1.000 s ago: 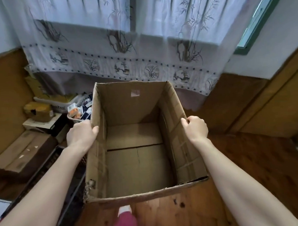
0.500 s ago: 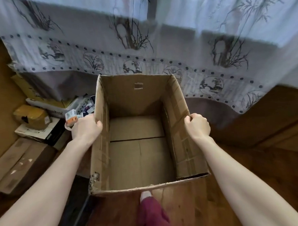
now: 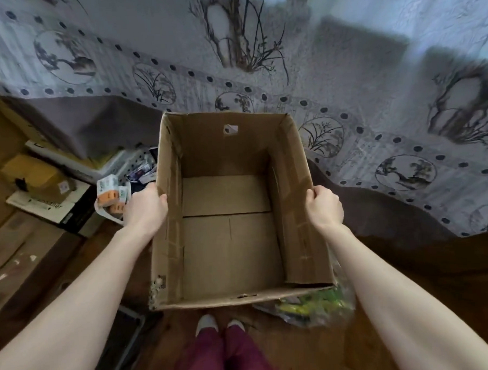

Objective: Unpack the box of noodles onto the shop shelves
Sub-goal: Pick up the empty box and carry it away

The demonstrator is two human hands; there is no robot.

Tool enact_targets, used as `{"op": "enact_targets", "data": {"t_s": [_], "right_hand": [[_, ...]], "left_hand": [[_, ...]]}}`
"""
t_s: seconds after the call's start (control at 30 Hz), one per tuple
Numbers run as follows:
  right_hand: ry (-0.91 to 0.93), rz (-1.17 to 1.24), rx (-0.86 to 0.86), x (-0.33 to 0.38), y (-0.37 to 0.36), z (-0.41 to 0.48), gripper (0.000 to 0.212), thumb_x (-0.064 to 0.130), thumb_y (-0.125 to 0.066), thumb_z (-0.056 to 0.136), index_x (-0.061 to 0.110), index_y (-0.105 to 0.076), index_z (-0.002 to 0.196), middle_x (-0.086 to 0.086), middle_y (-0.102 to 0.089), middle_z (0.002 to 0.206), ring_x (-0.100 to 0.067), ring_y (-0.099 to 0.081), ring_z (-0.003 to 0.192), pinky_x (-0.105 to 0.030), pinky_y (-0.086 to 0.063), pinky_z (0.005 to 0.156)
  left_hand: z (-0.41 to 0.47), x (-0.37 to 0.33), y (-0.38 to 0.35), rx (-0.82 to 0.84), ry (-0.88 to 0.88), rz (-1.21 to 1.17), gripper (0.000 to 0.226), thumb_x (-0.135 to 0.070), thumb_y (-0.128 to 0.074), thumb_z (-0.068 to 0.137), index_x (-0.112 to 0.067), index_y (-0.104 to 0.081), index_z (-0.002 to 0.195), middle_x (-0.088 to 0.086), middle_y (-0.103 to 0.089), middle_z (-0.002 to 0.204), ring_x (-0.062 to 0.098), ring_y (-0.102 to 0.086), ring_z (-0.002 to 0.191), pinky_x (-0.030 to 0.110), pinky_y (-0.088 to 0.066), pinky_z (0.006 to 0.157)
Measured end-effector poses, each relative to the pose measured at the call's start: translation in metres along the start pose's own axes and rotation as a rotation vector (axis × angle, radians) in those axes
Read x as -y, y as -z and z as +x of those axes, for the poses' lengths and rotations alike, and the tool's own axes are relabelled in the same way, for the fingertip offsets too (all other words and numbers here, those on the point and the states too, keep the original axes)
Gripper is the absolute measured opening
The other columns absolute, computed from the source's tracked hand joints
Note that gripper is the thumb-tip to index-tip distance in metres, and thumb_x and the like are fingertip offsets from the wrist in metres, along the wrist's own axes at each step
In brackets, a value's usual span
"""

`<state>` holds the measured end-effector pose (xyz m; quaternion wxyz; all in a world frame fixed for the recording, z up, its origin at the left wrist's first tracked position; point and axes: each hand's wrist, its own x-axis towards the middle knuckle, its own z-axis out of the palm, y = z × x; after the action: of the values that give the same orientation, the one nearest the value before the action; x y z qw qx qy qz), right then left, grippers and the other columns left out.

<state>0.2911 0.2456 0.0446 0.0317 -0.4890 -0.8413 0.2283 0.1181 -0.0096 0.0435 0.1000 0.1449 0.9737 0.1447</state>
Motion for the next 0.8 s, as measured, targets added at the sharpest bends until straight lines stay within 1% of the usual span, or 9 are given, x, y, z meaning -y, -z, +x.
{"op": "enact_targets", "data": {"t_s": [0.1,0.2,0.33,0.43,0.53,0.6,0.67,0.73,0.8], "right_hand": [[-0.017,-0.011,0.006,0.007,-0.014,0.024,0.033,0.026,-0.035,0.098,0.005,-0.059,0.101,-0.017,-0.065,0.102,-0.038,-0.058,0.098,-0.035,-0.042,0.074],[-0.030,-0.030,0.019,0.012,-0.026,0.042,0.032,0.026,-0.035,0.098,0.005,-0.059,0.102,-0.018,-0.065,0.103,-0.039,-0.057,0.099,-0.035,-0.041,0.073],[-0.040,-0.042,0.034,0.020,-0.042,0.061,0.032,0.026,-0.036,0.098,0.004,-0.059,0.104,-0.020,-0.064,0.105,-0.040,-0.056,0.102,-0.035,-0.038,0.072],[-0.033,-0.054,0.044,0.027,-0.052,0.070,0.032,0.026,-0.036,0.098,0.004,-0.058,0.107,-0.021,-0.063,0.107,-0.040,-0.056,0.103,-0.034,-0.037,0.071],[-0.058,-0.075,0.080,0.032,-0.064,0.077,0.032,0.025,-0.036,0.099,0.005,-0.057,0.111,-0.022,-0.062,0.111,-0.041,-0.055,0.106,-0.038,-0.042,0.078],[-0.093,-0.084,0.095,0.032,-0.072,0.082,0.032,0.025,-0.034,0.099,0.005,-0.055,0.113,-0.022,-0.061,0.113,-0.041,-0.054,0.107,-0.039,-0.043,0.081],[-0.130,-0.100,0.085,0.029,-0.079,0.084,0.032,0.025,-0.033,0.100,0.004,-0.054,0.112,-0.022,-0.061,0.112,-0.041,-0.054,0.106,-0.039,-0.043,0.080],[-0.157,-0.100,0.095,0.026,-0.083,0.086,0.032,0.024,-0.031,0.100,0.003,-0.052,0.113,-0.022,-0.061,0.112,-0.041,-0.054,0.106,-0.038,-0.042,0.080],[-0.169,-0.110,0.112,0.025,-0.085,0.088,0.032,0.023,-0.030,0.100,0.003,-0.050,0.115,-0.023,-0.060,0.113,-0.041,-0.054,0.106,-0.039,-0.041,0.081]], "left_hand": [[0.023,0.000,-0.014,0.029,0.010,-0.068,0.026,-0.021,-0.044,0.096,0.002,-0.051,0.107,0.027,-0.059,0.103,0.044,-0.056,0.096,0.039,-0.039,0.069],[0.038,0.001,-0.026,0.054,0.017,-0.077,0.027,-0.021,-0.045,0.096,0.001,-0.051,0.110,0.027,-0.060,0.102,0.044,-0.057,0.094,0.038,-0.040,0.068],[0.057,0.007,-0.037,0.078,0.024,-0.116,0.032,-0.021,-0.044,0.096,-0.001,-0.049,0.121,0.026,-0.061,0.107,0.043,-0.057,0.098,0.043,-0.046,0.078],[0.066,0.013,-0.042,0.085,0.029,-0.118,0.032,-0.020,-0.045,0.096,-0.001,-0.049,0.121,0.026,-0.061,0.106,0.043,-0.057,0.099,0.043,-0.046,0.078],[0.074,0.019,-0.050,0.146,0.043,-0.115,0.038,-0.022,-0.044,0.096,-0.001,-0.044,0.127,0.026,-0.061,0.106,0.042,-0.058,0.097,0.044,-0.048,0.078],[0.078,0.022,-0.057,0.177,0.040,-0.098,0.041,-0.021,-0.043,0.096,0.000,-0.041,0.131,0.025,-0.062,0.105,0.041,-0.059,0.096,0.045,-0.051,0.081],[0.081,0.023,-0.063,0.169,0.020,-0.090,0.038,-0.020,-0.042,0.096,0.001,-0.042,0.128,0.024,-0.063,0.100,0.040,-0.060,0.093,0.045,-0.051,0.080],[0.082,0.021,-0.067,0.166,0.001,-0.078,0.032,-0.018,-0.041,0.096,0.004,-0.046,0.118,0.025,-0.062,0.096,0.040,-0.059,0.090,0.040,-0.050,0.074],[0.083,0.018,-0.069,0.165,-0.013,-0.049,0.028,-0.017,-0.040,0.096,0.004,-0.046,0.115,0.026,-0.062,0.095,0.041,-0.059,0.088,0.040,-0.047,0.070]]}}
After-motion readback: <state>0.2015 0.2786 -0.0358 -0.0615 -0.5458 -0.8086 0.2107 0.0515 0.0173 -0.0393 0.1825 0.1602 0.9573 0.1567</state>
